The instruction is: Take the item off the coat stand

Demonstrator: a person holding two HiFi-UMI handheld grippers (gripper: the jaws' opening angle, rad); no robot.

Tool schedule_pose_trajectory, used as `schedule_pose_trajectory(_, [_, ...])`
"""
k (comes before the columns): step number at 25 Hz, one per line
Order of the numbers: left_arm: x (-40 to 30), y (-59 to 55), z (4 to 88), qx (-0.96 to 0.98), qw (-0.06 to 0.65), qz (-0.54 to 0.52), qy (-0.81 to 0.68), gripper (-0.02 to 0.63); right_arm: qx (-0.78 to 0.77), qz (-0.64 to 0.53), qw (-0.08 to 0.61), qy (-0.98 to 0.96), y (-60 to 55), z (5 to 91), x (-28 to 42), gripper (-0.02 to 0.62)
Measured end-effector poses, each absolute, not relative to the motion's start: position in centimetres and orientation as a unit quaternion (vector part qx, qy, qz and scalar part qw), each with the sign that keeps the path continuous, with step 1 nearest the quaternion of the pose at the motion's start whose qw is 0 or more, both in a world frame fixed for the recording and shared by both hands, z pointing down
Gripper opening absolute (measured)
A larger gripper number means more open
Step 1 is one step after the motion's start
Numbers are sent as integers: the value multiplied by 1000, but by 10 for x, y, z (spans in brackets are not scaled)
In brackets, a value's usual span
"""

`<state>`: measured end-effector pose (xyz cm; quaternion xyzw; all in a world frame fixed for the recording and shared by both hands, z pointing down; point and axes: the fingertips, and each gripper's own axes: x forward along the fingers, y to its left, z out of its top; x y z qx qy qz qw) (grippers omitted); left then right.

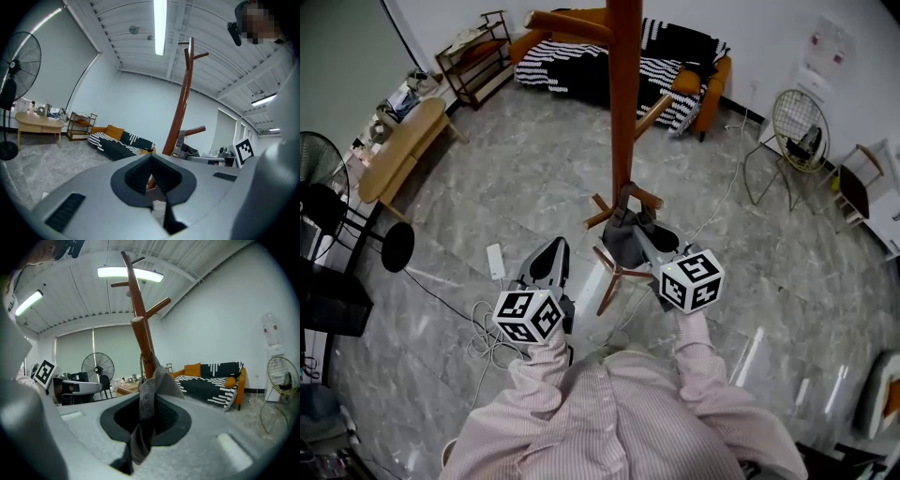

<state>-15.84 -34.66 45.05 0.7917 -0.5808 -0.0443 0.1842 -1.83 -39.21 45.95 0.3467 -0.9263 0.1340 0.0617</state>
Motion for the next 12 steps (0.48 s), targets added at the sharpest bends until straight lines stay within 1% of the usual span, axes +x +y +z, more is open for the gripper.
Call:
schedule_pose_trajectory(5, [-160,-347,447,796,181,-47,-576,2,356,128,68,-923,-391,457,-19,31])
schedule_pose_trajectory(12, [-154,-348,441,806,176,-51,-563,2,368,117,71,-920,-391,449,-12,25])
